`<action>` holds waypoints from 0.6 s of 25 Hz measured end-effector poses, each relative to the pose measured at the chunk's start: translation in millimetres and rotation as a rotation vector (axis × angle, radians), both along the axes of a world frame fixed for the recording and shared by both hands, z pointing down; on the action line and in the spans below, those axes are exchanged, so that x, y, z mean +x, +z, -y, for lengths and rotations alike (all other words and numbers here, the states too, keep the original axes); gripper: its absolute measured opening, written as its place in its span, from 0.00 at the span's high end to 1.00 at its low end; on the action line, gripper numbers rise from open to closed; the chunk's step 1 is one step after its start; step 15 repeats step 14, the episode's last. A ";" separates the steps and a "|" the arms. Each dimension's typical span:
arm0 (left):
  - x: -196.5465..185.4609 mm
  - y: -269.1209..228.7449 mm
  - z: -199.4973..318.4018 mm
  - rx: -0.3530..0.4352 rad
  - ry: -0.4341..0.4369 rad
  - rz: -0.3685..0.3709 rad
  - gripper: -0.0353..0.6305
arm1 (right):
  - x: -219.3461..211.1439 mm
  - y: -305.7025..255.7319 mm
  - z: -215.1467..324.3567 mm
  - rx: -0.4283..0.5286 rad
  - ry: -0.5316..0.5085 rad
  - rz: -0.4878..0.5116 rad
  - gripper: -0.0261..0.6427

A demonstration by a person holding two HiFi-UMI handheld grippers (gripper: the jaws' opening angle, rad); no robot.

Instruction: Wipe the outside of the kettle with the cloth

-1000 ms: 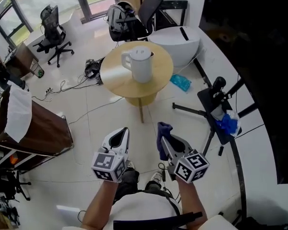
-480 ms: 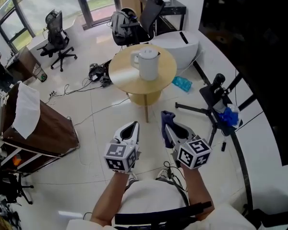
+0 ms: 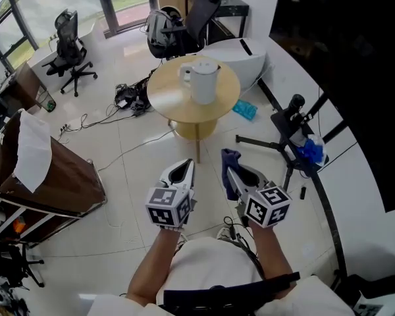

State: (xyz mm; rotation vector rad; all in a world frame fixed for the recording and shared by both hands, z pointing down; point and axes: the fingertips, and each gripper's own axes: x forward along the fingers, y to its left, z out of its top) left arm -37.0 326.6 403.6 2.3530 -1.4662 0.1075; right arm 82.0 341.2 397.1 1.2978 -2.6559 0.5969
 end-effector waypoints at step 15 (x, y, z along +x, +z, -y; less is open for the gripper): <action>-3.8 1.0 10.6 -0.003 0.047 0.008 0.95 | -15.1 2.7 4.2 -0.015 0.013 -0.005 0.84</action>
